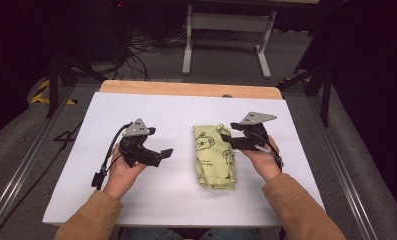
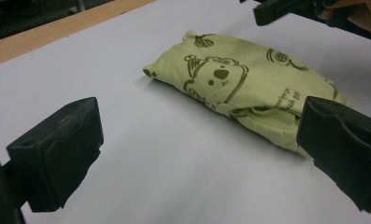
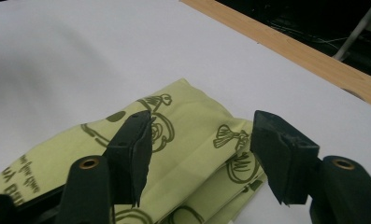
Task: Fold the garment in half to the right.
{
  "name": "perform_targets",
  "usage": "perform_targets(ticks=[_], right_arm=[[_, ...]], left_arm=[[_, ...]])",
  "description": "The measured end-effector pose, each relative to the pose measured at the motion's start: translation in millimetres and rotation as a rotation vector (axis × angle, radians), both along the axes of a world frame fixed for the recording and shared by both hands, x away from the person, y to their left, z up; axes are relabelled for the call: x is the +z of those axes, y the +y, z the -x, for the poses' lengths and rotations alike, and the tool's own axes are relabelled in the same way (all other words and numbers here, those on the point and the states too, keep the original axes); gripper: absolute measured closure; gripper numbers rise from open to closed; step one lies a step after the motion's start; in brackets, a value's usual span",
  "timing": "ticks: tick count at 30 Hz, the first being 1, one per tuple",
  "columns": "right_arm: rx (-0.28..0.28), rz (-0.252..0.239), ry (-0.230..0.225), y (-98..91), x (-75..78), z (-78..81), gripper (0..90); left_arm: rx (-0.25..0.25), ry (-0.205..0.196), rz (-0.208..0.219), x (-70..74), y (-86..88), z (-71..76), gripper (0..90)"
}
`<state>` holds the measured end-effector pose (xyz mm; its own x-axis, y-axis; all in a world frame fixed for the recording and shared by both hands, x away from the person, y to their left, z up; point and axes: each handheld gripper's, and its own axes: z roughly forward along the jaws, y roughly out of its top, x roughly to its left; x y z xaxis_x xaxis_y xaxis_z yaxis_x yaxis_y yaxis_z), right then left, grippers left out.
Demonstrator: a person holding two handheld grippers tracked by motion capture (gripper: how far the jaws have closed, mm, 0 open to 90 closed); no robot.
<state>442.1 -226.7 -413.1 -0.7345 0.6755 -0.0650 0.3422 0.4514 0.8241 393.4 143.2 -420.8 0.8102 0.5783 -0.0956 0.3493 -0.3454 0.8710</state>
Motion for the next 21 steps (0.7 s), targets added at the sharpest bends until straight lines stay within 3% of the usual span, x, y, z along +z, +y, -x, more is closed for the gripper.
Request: perform_targets(ticks=[4, 6, 10, 13, 21], right_arm=[[-0.023, 0.011, 0.016, 2.2, -3.6, -12.1, 39.7], [-0.033, 0.021, 0.03, 3.1, -8.9, -19.0, 40.5], [-0.052, 0.03, 0.068, 4.7, -21.0, -29.6, 41.6], [-0.058, 0.051, 0.107, 7.7, -31.3, -35.5, 41.3], [-0.066, 0.091, 0.203, 14.2, -50.4, -44.2, 35.9]], left_arm=[[0.005, -0.024, -0.018, -5.0, 7.3, 12.8, 0.5], [0.008, -0.015, -0.05, -7.3, 9.1, 14.8, 0.4], [0.01, -0.001, -0.019, -7.8, 13.4, 13.5, 0.3], [0.008, 0.004, -0.02, -8.4, 13.4, 13.7, 0.3], [0.006, 0.03, 0.023, -10.4, 18.0, 8.5, 0.4]])
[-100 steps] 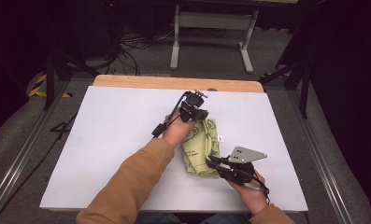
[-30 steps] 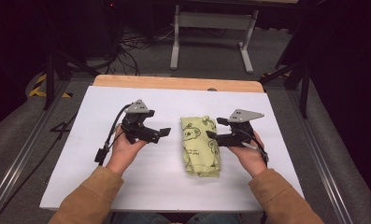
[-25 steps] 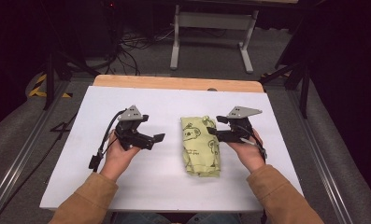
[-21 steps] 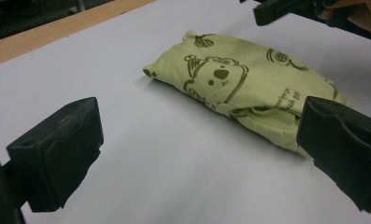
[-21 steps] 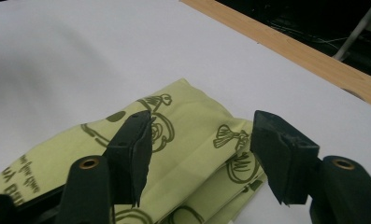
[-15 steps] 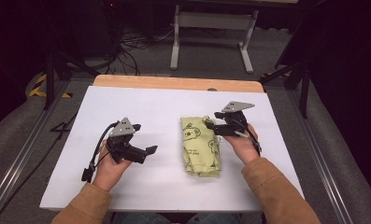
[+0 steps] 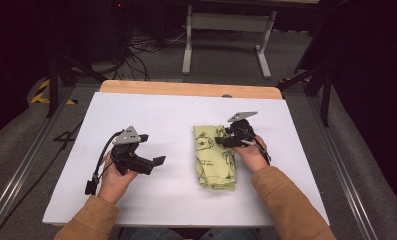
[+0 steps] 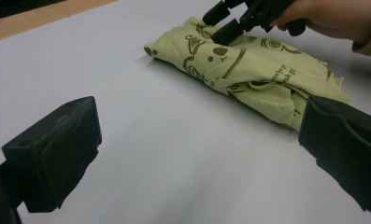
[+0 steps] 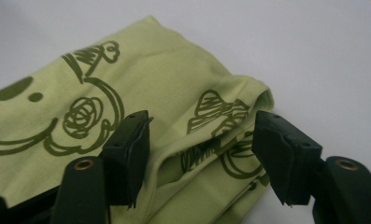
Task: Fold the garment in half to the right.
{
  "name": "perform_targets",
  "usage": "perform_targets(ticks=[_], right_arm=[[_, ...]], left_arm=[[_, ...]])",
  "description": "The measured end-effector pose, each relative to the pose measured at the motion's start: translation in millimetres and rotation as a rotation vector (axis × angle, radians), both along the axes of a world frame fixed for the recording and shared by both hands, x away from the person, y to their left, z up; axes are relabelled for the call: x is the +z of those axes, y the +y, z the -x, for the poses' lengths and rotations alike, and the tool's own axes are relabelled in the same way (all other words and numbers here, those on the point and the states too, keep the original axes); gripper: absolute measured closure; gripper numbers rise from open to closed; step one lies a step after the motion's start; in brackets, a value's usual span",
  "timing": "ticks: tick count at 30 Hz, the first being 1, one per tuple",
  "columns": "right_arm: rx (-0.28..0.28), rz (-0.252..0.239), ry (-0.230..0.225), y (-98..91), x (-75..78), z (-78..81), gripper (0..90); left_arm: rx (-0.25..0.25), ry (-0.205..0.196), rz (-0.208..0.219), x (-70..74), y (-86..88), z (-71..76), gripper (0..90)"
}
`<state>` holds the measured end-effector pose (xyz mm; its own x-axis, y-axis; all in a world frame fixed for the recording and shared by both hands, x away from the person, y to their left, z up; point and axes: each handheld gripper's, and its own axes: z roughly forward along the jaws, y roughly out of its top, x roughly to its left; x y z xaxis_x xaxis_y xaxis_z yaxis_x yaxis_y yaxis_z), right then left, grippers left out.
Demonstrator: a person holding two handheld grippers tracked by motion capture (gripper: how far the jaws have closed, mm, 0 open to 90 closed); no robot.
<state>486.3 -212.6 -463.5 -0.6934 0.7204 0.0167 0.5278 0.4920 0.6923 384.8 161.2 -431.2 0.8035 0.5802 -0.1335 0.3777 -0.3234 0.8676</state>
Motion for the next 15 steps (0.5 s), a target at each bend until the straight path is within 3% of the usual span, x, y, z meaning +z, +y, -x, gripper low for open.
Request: perform_targets(ticks=[5, 8, 11, 15], right_arm=[[-0.013, 0.024, 0.035, 3.2, -9.4, -3.9, 31.8], [-0.014, 0.028, 0.039, 3.7, -9.7, -3.7, 34.0], [-0.006, 0.029, 0.049, 3.4, -8.7, -2.8, 43.0], [0.027, 0.035, 0.05, 3.7, -5.1, 0.2, 69.1]], left_arm=[[0.004, 0.003, 0.006, -0.1, 2.4, -0.7, 0.4], [0.003, 0.009, 0.01, -1.0, 3.0, -1.6, 0.5], [0.002, 0.013, 0.012, -1.6, 2.9, -2.0, 0.5], [0.0, 0.015, 0.01, -2.5, 2.2, -2.6, 0.5]])
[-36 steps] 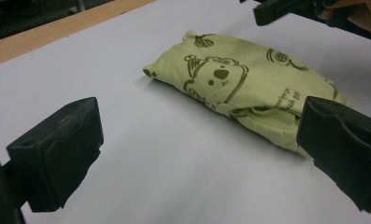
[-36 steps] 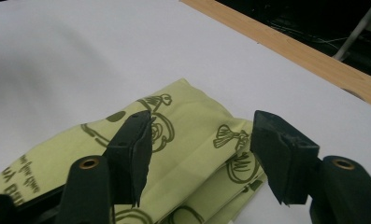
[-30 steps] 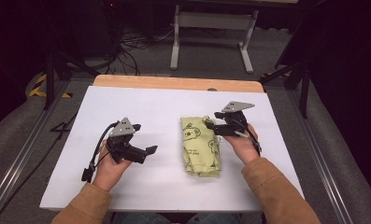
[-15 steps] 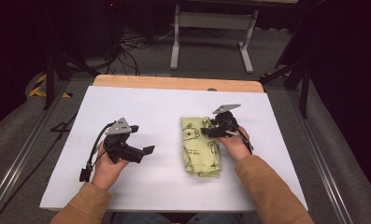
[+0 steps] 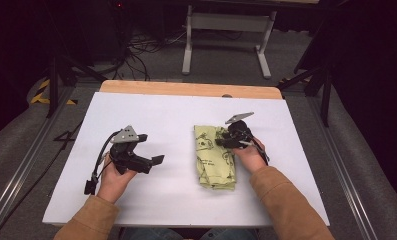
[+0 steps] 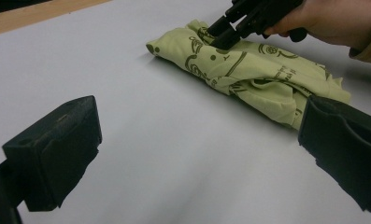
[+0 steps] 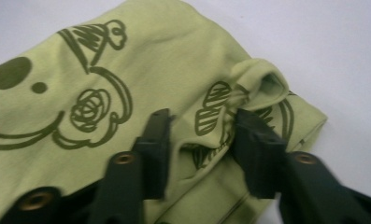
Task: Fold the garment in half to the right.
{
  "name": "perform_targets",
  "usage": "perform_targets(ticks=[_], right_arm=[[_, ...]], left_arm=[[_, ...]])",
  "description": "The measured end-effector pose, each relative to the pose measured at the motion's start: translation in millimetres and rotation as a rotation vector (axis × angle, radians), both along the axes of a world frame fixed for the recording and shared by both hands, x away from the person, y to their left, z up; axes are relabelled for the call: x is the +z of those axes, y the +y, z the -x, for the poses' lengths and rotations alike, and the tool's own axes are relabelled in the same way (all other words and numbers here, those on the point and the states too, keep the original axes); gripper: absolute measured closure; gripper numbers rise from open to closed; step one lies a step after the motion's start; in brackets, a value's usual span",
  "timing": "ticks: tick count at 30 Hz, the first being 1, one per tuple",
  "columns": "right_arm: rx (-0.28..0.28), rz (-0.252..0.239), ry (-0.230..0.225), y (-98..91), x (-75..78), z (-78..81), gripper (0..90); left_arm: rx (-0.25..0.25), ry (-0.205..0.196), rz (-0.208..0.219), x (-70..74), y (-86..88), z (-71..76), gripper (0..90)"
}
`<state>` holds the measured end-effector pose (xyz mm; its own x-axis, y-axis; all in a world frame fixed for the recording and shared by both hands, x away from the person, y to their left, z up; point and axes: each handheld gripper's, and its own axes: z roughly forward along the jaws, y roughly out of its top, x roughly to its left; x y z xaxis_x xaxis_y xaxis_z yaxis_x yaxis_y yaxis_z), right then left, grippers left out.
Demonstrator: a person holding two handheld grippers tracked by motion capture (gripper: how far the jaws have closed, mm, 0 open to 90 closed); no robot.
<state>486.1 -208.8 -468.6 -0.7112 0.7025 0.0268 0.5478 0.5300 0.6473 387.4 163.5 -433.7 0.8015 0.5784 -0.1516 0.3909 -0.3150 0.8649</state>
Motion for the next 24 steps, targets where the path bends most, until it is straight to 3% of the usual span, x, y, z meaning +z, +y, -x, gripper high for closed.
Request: perform_targets(ticks=[2, 9, 14, 16, 18, 22, 24], right_arm=[[0.008, 0.02, -0.018, 0.9, 2.8, 2.6, 78.7], [-0.004, 0.033, -0.086, -2.5, 16.0, 12.0, 80.8], [-0.028, 0.038, -0.098, -11.6, 17.6, 19.1, 79.4], [-0.051, 0.035, -0.105, -16.7, 16.0, 20.8, 73.4], [-0.076, 0.034, -0.117, -20.5, 15.8, 20.4, 60.7], [-0.109, 0.04, -0.144, -27.3, 19.3, 20.6, 49.2], [-0.114, 0.047, -0.157, -29.2, 21.7, 22.1, 47.7]], left_arm=[[-0.003, 0.006, -0.002, -0.6, -0.7, -0.1, 0.5], [-0.007, 0.01, 0.001, -1.2, -0.7, -0.7, 0.5], [-0.006, 0.011, 0.0, -1.5, -0.9, -1.0, 0.5], [-0.004, 0.014, 0.001, -2.0, -1.2, -1.2, 0.5], [-0.006, 0.015, 0.0, -2.3, -1.4, -1.8, 0.5], [-0.005, 0.016, 0.005, -2.4, -1.0, -2.0, 0.5], [-0.004, 0.017, 0.005, -2.4, -0.7, -2.1, 0.5]])
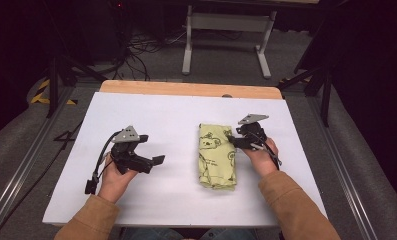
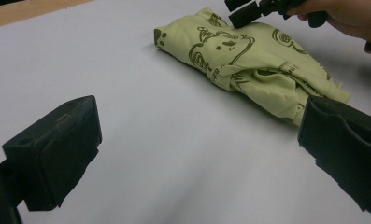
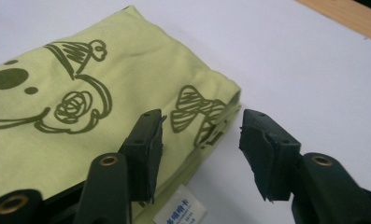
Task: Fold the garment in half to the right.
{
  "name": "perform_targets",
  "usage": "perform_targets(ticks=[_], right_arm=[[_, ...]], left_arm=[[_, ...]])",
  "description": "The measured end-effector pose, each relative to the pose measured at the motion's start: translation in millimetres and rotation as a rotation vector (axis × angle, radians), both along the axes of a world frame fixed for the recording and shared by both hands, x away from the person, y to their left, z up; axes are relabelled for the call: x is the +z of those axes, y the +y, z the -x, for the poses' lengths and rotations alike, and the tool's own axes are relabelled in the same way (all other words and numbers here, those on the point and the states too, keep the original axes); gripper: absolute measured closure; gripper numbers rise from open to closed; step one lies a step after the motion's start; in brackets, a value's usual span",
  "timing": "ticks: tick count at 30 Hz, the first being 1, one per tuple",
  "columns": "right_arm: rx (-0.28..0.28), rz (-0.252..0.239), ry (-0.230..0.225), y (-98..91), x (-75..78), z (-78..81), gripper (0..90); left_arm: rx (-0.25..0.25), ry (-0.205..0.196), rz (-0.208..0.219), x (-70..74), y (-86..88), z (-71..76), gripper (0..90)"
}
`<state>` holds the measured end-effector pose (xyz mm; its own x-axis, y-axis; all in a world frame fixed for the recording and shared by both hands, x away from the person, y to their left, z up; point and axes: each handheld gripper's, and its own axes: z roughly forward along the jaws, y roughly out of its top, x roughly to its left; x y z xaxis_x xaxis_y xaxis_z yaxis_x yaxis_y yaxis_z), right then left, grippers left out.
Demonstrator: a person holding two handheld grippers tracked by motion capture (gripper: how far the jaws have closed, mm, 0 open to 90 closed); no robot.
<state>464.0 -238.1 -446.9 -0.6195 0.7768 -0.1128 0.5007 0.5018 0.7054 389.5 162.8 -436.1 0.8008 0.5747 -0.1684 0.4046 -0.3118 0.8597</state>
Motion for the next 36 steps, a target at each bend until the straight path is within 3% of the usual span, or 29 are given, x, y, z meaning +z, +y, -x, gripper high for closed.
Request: perform_targets(ticks=[7, 11, 19, 29, 36], right_arm=[[-0.005, -0.037, -0.055, -10.0, 15.7, 11.9, 37.3], [0.006, -0.038, -0.102, -13.7, 26.3, 22.8, 26.3], [0.084, -0.101, -0.164, -23.6, 41.1, 50.7, 8.7], [0.178, -0.178, -0.244, -42.0, 48.2, 90.4, 1.5], [0.216, -0.246, -0.263, -54.0, 42.6, 109.7, 0.6]], left_arm=[[-0.001, -0.009, 0.004, 1.7, 1.8, 2.0, 0.5], [0.0, -0.012, 0.0, 1.9, 2.7, 4.3, 0.5], [0.007, -0.044, 0.021, 4.7, 11.4, 13.5, 0.5], [0.025, -0.089, 0.053, 1.1, 25.0, 31.2, 0.4], [0.0, -0.132, 0.067, -9.3, 33.1, 47.1, 0.4]])
